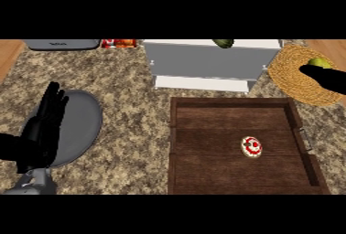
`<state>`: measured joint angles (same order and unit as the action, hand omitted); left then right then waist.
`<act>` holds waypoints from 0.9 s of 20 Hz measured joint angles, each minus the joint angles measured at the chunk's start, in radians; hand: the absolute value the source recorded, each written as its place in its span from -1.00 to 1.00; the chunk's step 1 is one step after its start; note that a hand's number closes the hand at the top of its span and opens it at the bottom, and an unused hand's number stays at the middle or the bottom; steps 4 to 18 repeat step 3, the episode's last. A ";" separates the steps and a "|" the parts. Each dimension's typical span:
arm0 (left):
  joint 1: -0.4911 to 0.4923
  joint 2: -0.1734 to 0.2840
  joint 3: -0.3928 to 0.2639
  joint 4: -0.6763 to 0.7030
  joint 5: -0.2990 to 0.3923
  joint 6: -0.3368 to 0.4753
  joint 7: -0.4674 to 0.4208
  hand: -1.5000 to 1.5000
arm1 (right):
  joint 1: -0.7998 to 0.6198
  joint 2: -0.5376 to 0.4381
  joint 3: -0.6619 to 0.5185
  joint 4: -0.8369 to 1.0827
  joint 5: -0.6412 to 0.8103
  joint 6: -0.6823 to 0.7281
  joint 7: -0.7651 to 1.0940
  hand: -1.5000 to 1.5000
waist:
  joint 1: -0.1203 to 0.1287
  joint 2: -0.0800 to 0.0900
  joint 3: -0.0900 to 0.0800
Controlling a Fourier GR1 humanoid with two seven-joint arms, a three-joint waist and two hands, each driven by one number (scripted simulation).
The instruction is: Pick the squash from the tray and place it in the tiered shelf
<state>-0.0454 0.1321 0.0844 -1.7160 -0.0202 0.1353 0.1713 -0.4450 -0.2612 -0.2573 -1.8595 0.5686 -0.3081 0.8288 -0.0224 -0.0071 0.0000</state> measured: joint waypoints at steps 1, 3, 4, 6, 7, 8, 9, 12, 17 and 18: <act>0.000 -0.003 -0.004 0.007 -0.004 -0.001 -0.007 0.00 | 0.028 -0.006 -0.011 -0.036 -0.018 0.013 0.002 -1.00 | 0.003 0.001 0.000; 0.007 -0.003 -0.003 0.008 0.000 -0.010 -0.018 0.00 | 0.082 -0.021 -0.039 -0.097 -0.071 0.045 -0.008 -1.00 | 0.008 0.003 0.000; 0.007 -0.003 -0.003 0.008 0.000 -0.010 -0.018 0.00 | 0.082 -0.021 -0.039 -0.097 -0.071 0.045 -0.008 -1.00 | 0.008 0.003 0.000; 0.007 -0.003 -0.003 0.008 0.000 -0.010 -0.018 0.00 | 0.082 -0.021 -0.039 -0.097 -0.071 0.045 -0.008 -1.00 | 0.008 0.003 0.000; 0.007 -0.003 -0.003 0.008 0.000 -0.010 -0.018 0.00 | 0.082 -0.021 -0.039 -0.097 -0.071 0.045 -0.008 -1.00 | 0.008 0.003 0.000; 0.007 -0.003 -0.003 0.008 0.000 -0.010 -0.018 0.00 | 0.082 -0.021 -0.039 -0.097 -0.071 0.045 -0.008 -1.00 | 0.008 0.003 0.000; 0.007 -0.003 -0.003 0.008 0.000 -0.010 -0.018 0.00 | 0.082 -0.021 -0.039 -0.097 -0.071 0.045 -0.008 -1.00 | 0.008 0.003 0.000; 0.007 -0.003 -0.003 0.008 0.000 -0.010 -0.018 0.00 | 0.082 -0.021 -0.039 -0.097 -0.071 0.045 -0.008 -1.00 | 0.008 0.003 0.000; 0.007 -0.003 -0.003 0.008 0.000 -0.010 -0.018 0.00 | 0.082 -0.021 -0.039 -0.097 -0.071 0.045 -0.008 -1.00 | 0.008 0.003 0.000; 0.007 -0.003 -0.003 0.008 0.000 -0.010 -0.018 0.00 | 0.082 -0.021 -0.039 -0.097 -0.071 0.045 -0.008 -1.00 | 0.008 0.003 0.000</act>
